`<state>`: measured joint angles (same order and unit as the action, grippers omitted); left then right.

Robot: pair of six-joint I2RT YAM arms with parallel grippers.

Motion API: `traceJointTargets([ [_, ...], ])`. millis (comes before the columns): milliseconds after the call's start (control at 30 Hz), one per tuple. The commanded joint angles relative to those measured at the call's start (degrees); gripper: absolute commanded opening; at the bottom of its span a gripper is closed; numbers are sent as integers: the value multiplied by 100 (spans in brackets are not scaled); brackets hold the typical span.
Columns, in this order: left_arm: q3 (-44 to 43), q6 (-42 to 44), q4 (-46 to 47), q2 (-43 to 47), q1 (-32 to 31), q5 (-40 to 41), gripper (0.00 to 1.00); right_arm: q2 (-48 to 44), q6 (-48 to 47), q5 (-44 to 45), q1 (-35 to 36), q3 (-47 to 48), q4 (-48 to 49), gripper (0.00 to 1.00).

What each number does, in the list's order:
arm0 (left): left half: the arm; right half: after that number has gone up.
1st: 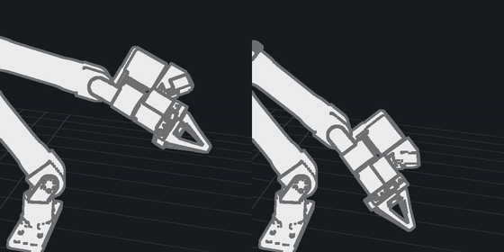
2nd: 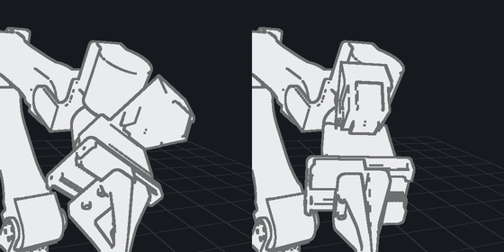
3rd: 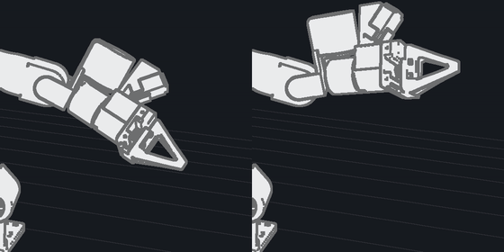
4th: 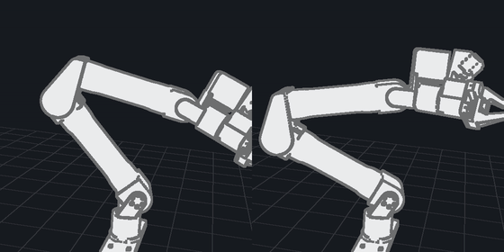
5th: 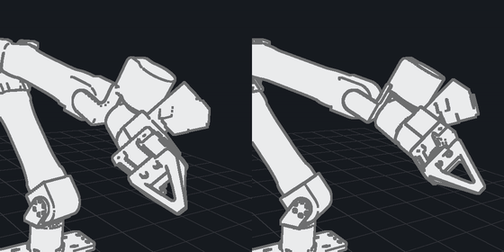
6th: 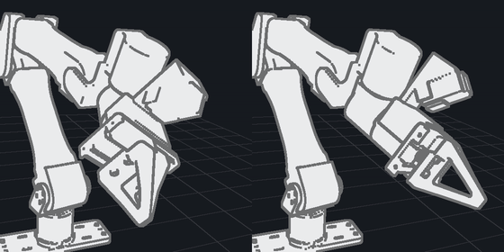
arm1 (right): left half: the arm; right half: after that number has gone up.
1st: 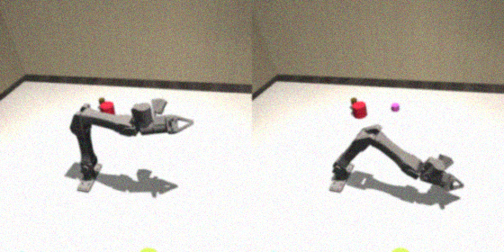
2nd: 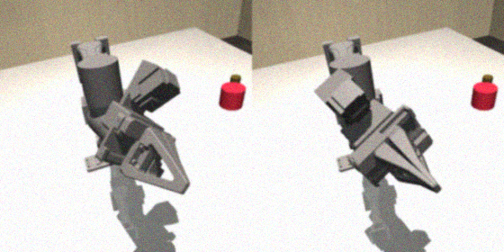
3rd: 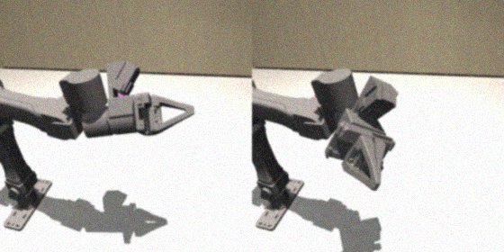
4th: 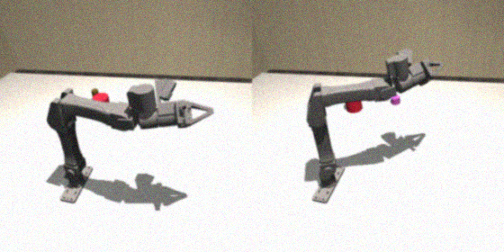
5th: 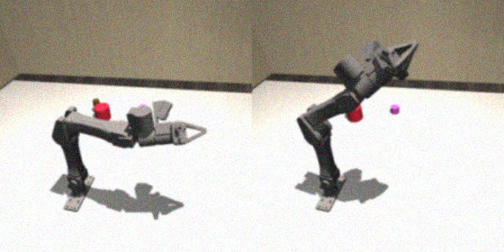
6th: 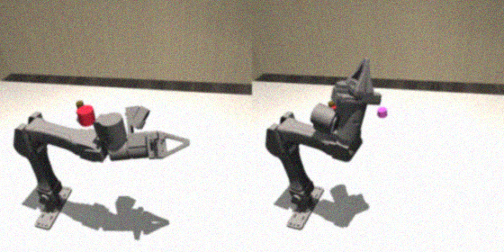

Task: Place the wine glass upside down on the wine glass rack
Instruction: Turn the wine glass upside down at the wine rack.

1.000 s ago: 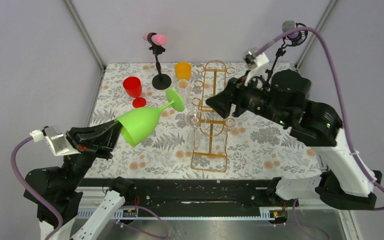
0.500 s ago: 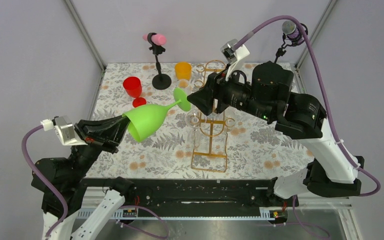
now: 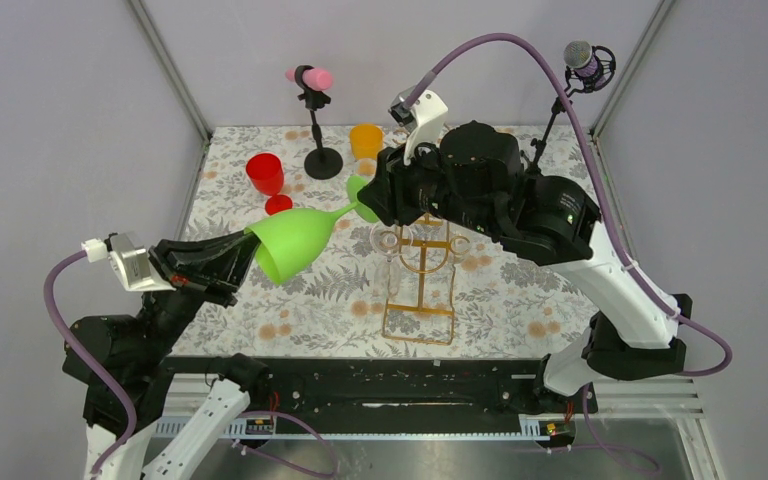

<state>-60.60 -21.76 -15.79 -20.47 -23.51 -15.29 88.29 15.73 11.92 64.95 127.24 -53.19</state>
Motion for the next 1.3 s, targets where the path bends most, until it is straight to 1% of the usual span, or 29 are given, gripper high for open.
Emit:
traceJointTargets([
  [0, -10, 92, 275, 5, 25, -86, 0, 21, -238, 160, 73, 294, -80, 34],
  [167, 39, 101, 294, 47, 22, -28, 0, 51, -339, 87, 75, 313, -181, 20],
  [200, 47, 104, 301, 51, 22, -19, 0, 86, -359, 81, 71, 386, -292, 16],
  [267, 62, 94, 305, 63, 22, 0, 1, 161, -378, 79, 75, 523, -418, 4],
  [300, 69, 81, 305, 63, 24, 3, 6, 159, -404, 40, 80, 532, -409, 0],
  [333, 70, 57, 307, 65, 23, 2, 17, 120, -423, 29, 84, 501, -357, 0],
  [467, 211, -74, 331, 179, 22, 51, 70, -321, -352, 245, 90, -78, 342, 0],
  [500, 249, -86, 319, 234, 21, 66, 77, -491, -366, 330, 88, -316, 610, 0],
  [533, 272, -90, 283, 292, 26, 90, 82, -686, -406, 451, 88, -570, 874, 0],
  [600, 263, -119, 156, 390, 22, 205, 87, -1108, -618, 614, 89, -1255, 1474, 0],
  [700, 168, -180, 18, 460, 22, 258, 91, -1703, -1172, 520, 90, -2157, 2285, 0],
  [833, -142, -236, -21, 414, 21, 74, 91, -2092, -2013, 544, 110, -2665, 2499, 0],
  [900, -289, -290, -13, 361, 26, -13, 92, -2279, -2436, 173, 118, -2882, 2650, 0],
  [967, -434, -383, 37, 274, 22, -193, 93, -2529, -2870, -312, 169, -3286, 3184, 0],
  [1033, -556, -540, 151, 87, 22, -600, 93, -2694, -3391, -629, 370, -3577, 3531, 0],
  [1067, -620, -631, 208, -70, 22, -846, 93, -2687, -3718, -713, 531, -3567, 3533, 0],
  [1133, -712, -830, 309, -262, 22, -1333, 93, -2465, -4477, -682, 913, -3312, 3180, 0],
  [1200, -743, -918, 339, -361, 22, -1663, 93, -2153, -5231, -300, 1381, -3090, 2961, 0],
  [1267, -749, -902, 311, -413, 24, -1839, 91, -2002, -5927, -38, 1676, -3116, 3064, 0],
])
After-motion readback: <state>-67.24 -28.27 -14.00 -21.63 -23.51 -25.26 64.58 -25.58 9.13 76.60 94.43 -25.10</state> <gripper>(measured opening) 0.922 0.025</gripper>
